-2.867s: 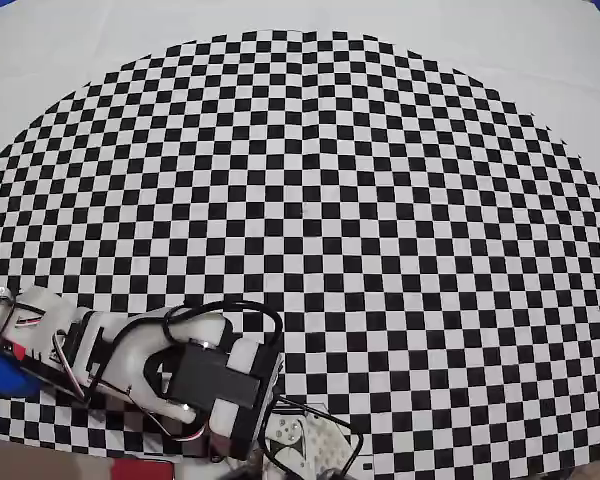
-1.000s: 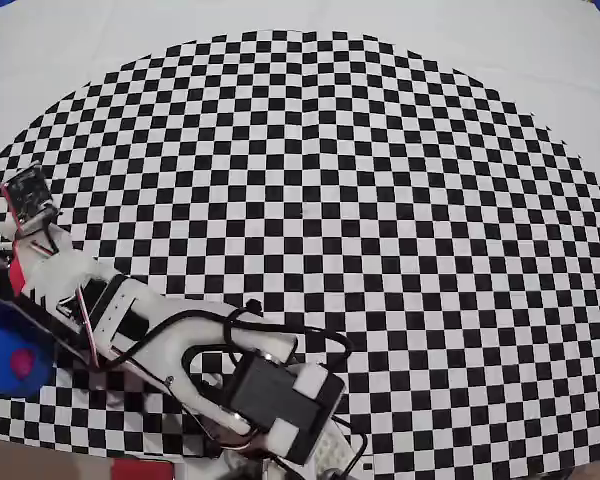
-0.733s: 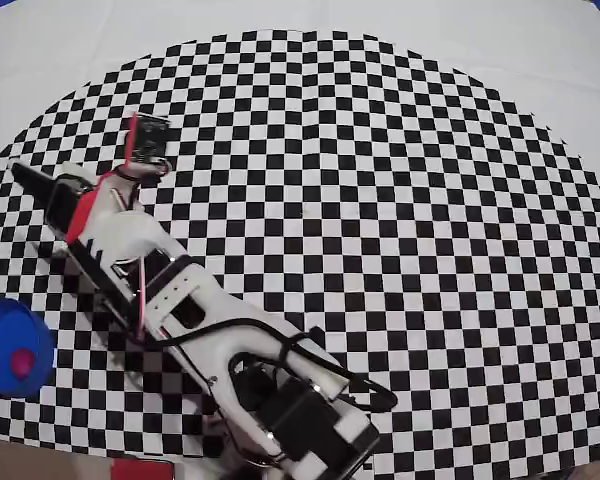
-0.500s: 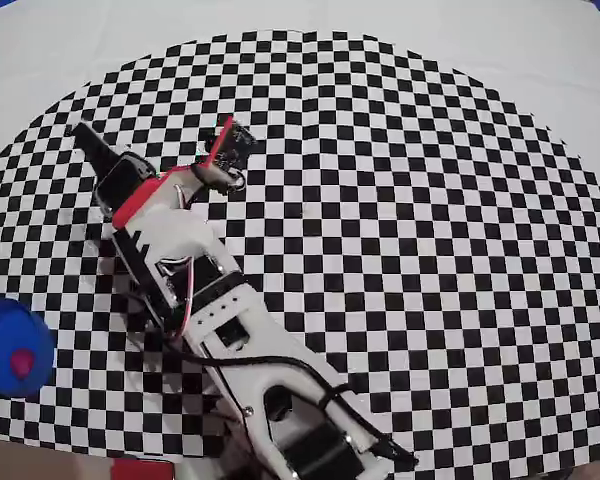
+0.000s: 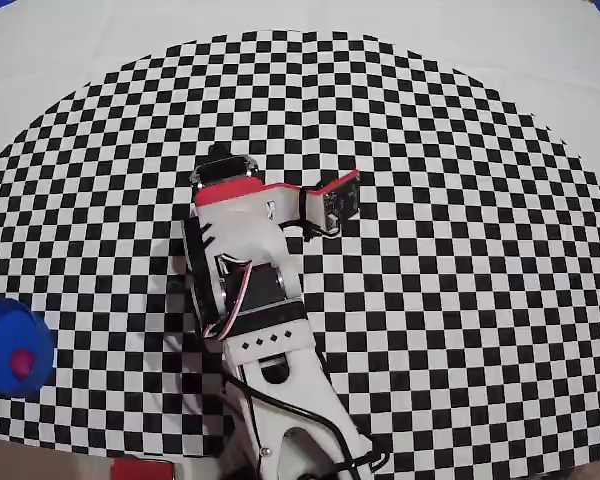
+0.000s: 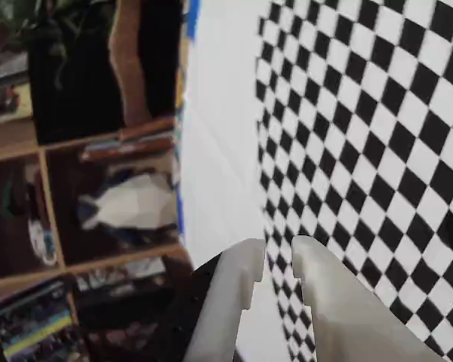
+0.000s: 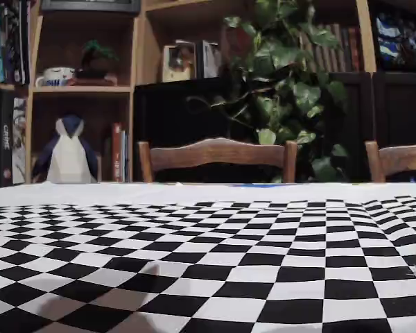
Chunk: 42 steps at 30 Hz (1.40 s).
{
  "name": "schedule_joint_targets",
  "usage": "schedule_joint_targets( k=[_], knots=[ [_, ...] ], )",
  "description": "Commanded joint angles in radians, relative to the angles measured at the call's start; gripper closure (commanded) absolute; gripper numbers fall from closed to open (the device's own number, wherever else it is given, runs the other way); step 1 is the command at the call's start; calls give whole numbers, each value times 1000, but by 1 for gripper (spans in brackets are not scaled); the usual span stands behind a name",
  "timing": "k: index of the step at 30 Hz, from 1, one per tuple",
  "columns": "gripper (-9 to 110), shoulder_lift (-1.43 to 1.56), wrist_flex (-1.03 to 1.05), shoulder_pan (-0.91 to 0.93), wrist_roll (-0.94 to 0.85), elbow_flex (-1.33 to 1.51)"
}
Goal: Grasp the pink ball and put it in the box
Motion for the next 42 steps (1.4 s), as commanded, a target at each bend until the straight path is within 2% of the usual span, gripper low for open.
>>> schedule_joint_targets(
  k=[1, 8, 16, 25, 42],
  knots=[
    [101, 81, 74, 52, 32, 41],
    [101, 333, 104, 189, 23, 330],
    [101, 462, 152, 215, 21, 453],
    [101, 537, 285, 247, 20, 486],
    [101, 538, 288, 249, 20, 486]
  ],
)
